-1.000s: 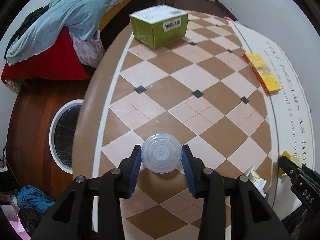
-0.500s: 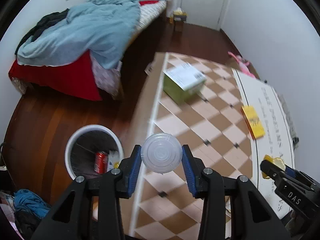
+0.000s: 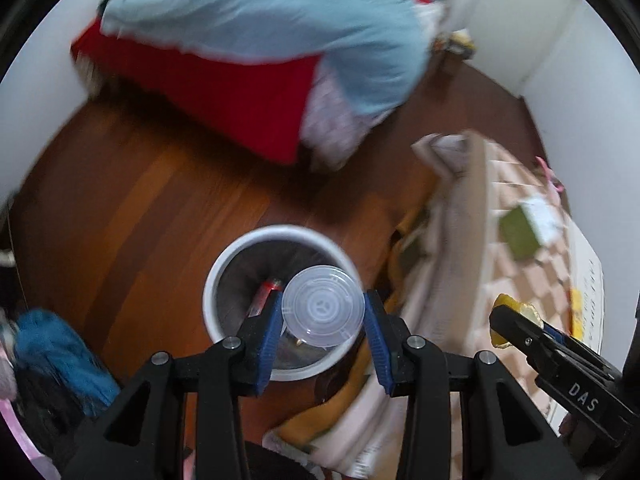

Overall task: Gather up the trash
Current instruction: 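Carry the lid and orange peel to the trash bin and release them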

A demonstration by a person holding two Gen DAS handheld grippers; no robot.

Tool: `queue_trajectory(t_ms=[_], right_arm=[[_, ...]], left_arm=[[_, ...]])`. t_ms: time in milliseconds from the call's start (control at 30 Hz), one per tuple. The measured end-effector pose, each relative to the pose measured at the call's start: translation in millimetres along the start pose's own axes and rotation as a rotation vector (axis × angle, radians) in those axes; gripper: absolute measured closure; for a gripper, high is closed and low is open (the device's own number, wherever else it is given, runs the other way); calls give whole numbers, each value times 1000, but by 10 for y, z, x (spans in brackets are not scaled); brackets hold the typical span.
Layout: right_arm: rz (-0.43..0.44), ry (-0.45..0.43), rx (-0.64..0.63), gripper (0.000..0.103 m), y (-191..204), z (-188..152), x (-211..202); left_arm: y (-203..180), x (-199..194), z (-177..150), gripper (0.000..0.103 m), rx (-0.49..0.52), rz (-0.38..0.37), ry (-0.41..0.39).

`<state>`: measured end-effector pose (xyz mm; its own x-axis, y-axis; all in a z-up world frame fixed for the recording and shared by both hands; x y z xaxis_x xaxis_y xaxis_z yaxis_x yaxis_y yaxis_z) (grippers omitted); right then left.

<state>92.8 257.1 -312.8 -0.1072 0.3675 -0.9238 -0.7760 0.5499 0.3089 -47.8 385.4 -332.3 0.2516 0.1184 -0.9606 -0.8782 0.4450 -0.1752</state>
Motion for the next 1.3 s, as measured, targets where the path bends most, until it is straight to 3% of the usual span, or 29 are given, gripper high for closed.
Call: queue_trajectory(t_ms=[167, 300, 400, 433, 533, 600, 633, 700, 800, 1167, 1300], right_arm=[[-12, 113, -71, 53, 483, 77, 793], [-52, 186, -105, 53, 655, 116, 1330], [-77, 232, -126, 53, 717, 84, 1642], [-82, 241, -134, 53, 729, 65, 1705], [-93, 263, -149, 52, 721, -7, 1865], [-94, 285, -153, 44, 713, -53, 1952], [-90, 293, -152, 41, 705, -67, 1994], [-91, 309, -147, 17, 683, -92, 2058], [-106, 316, -146, 1, 652, -109, 2096], [-168, 269, -175, 0, 661, -142, 1811], [-179, 226, -186, 0, 676, -167, 1565]], left_arm=[[607, 596, 69, 66, -132, -63, 127], [783, 909, 107, 66, -179, -132, 210], [909, 1037, 144, 64, -205, -140, 239], [929, 1063, 146, 56, -209, -144, 245], [999, 1077, 132, 15, -238, -162, 241], [1048, 1067, 103, 12, -250, -160, 235], [1069, 1067, 92, 11, -250, -152, 236], [1125, 1050, 71, 2, -240, -113, 232], [1206, 946, 30, 1, -225, -54, 200], [1344, 514, -131, 1, -134, 225, 72], [1310, 300, -218, 1, -102, 281, 25]])
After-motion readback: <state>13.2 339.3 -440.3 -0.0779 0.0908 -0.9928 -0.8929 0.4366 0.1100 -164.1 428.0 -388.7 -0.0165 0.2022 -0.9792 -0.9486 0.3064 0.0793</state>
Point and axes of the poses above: each gripper's, at about its wrist camera, not at the fingertips, and x roughly the way its jaws point, y to its left, z to its top, the point moved 9 cm from there along x, roughly the way its jaws point, and after that the axes turned 7 degrees about y, right-handed, at the moved point
